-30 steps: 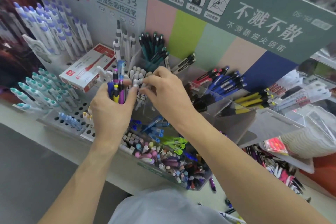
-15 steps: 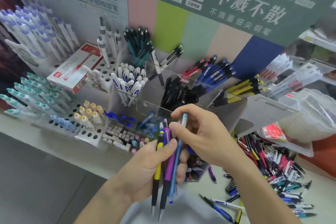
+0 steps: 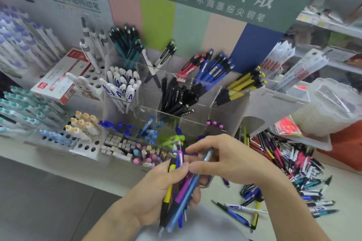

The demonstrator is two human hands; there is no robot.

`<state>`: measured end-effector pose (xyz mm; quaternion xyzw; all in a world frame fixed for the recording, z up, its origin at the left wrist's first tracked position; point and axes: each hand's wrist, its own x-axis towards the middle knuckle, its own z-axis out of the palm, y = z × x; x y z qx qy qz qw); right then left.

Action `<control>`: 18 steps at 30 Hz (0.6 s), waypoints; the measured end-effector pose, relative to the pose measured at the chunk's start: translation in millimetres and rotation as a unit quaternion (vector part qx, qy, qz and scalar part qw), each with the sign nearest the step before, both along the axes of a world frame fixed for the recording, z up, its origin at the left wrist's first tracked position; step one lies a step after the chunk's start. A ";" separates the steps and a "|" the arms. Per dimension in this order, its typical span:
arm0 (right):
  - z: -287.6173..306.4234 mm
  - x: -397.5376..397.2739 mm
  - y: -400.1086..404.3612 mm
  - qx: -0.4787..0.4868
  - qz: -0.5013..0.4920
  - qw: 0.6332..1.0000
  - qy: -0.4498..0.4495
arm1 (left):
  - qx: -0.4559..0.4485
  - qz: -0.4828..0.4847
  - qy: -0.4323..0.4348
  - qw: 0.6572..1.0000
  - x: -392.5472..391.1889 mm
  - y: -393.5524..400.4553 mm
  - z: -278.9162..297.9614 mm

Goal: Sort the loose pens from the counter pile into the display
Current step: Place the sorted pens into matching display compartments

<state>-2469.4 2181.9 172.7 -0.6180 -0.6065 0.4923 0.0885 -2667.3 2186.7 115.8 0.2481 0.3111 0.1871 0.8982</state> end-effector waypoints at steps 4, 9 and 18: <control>-5.2 4.0 -0.5 -0.007 -0.021 0.997 0.068 | 0.003 -0.034 -0.065 0.997 -2.9 0.8 -5.5; -7.5 8.4 3.2 -0.006 -0.059 0.992 0.107 | 0.090 -0.076 -0.083 0.990 -9.0 6.2 -11.1; 0.3 6.1 8.6 0.026 0.059 0.997 0.051 | 0.120 -0.140 -0.088 0.979 -8.9 6.9 -16.4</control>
